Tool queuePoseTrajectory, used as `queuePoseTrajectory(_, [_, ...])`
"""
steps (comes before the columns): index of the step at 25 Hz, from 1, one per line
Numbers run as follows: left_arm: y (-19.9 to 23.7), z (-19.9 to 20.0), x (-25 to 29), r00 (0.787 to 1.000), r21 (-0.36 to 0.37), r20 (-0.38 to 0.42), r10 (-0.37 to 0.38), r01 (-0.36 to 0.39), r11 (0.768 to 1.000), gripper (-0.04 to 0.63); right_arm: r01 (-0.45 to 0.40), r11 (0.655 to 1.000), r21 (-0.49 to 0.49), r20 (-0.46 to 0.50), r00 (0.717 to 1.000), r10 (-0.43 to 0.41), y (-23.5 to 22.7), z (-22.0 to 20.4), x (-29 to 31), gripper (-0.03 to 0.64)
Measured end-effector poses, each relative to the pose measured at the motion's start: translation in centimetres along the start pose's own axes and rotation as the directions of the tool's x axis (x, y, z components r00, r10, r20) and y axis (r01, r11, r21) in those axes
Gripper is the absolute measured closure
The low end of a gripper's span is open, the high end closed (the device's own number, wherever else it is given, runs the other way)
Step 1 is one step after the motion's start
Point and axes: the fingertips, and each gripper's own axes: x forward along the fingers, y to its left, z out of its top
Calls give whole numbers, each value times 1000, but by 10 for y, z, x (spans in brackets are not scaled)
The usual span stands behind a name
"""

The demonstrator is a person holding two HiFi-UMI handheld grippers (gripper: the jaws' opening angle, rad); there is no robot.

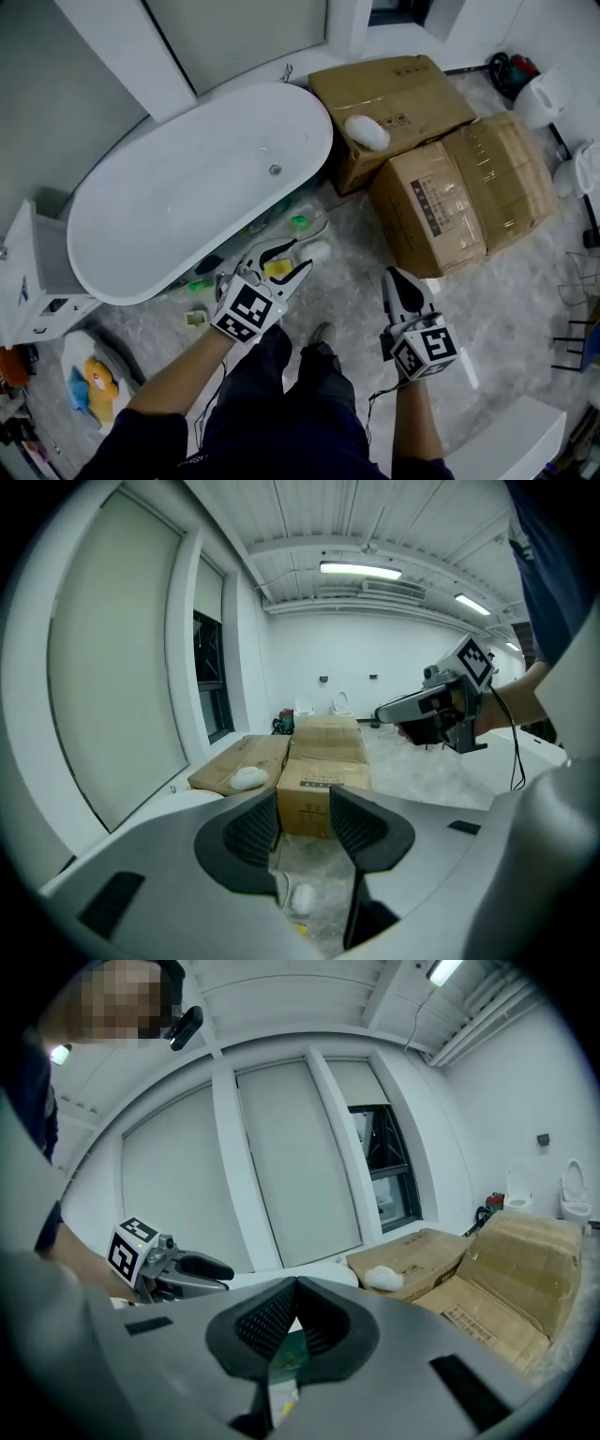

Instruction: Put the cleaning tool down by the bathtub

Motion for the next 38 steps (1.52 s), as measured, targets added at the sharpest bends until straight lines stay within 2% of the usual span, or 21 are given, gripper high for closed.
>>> queuePoseTrajectory(7, [-21, 40, -51, 998, -16, 62, 30, -29, 999, 403, -32, 999, 7, 48, 998, 32, 26, 34, -29, 612])
queuePoseTrajectory(16, [-28, 76, -90, 988, -29, 134, 75, -71, 997, 403, -83, 996, -40, 94, 992, 86, 51, 70, -47, 612])
queuePoseTrajectory(20, [-26, 85, -98, 983, -35, 156, 93, -89, 995, 403, -86, 993, -86, 68, 993, 92, 55, 74, -51, 612])
queuePoseTrajectory(28, [-23, 96, -110, 976, -41, 182, 120, -114, 993, 407, -95, 991, -94, 78, 992, 102, 63, 83, -55, 612])
queuePoseTrajectory(38, [-28, 106, -116, 972, -41, 204, 120, -114, 993, 459, -116, 987, -109, 85, 988, 126, 70, 88, -53, 612])
